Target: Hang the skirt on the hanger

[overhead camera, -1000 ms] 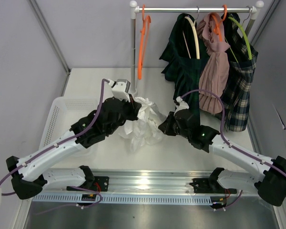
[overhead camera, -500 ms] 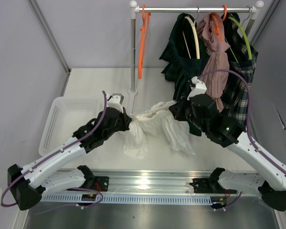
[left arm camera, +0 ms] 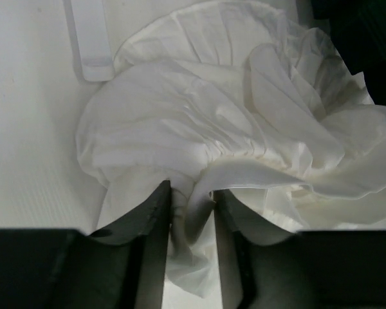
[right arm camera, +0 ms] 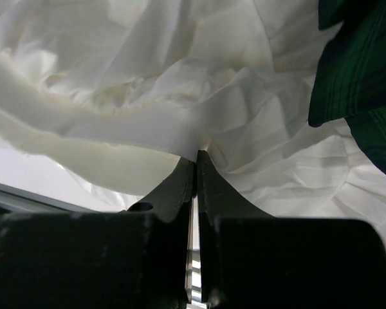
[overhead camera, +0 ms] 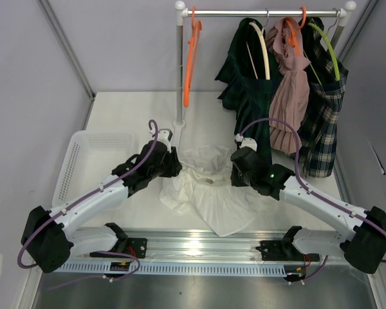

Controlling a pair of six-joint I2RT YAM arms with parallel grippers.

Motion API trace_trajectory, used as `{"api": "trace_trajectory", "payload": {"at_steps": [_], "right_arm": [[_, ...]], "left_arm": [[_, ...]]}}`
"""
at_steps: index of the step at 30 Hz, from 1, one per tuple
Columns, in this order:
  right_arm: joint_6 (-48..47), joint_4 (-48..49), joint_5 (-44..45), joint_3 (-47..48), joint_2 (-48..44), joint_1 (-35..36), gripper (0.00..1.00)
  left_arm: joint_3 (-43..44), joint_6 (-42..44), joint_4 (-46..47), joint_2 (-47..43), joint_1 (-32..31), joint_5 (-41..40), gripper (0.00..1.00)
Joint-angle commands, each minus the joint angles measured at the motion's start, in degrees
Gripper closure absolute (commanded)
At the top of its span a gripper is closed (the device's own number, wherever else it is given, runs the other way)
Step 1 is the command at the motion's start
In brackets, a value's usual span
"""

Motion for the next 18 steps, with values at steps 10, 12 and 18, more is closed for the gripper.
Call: {"api": "trace_trajectory", "payload": {"at_steps": [10, 12, 18], "right_arm": [[1.3, 4.8, 0.0, -1.2, -0.1, 0.0, 1.00], [1.5, 4.6, 0.4, -1.0, 0.2, 0.0, 1.00], [1.4, 4.9, 0.1, -0.9, 1.0, 0.0, 1.00]], "left_arm": [[-2.8, -0.8, 4.0, -0.2, 0.7, 4.5, 0.47], [-3.2, -1.0, 3.5, -0.3, 0.7, 4.4, 0.49], [-1.6, -0.5, 0.8, -3.7, 0.7, 3.3, 0.49]]}}
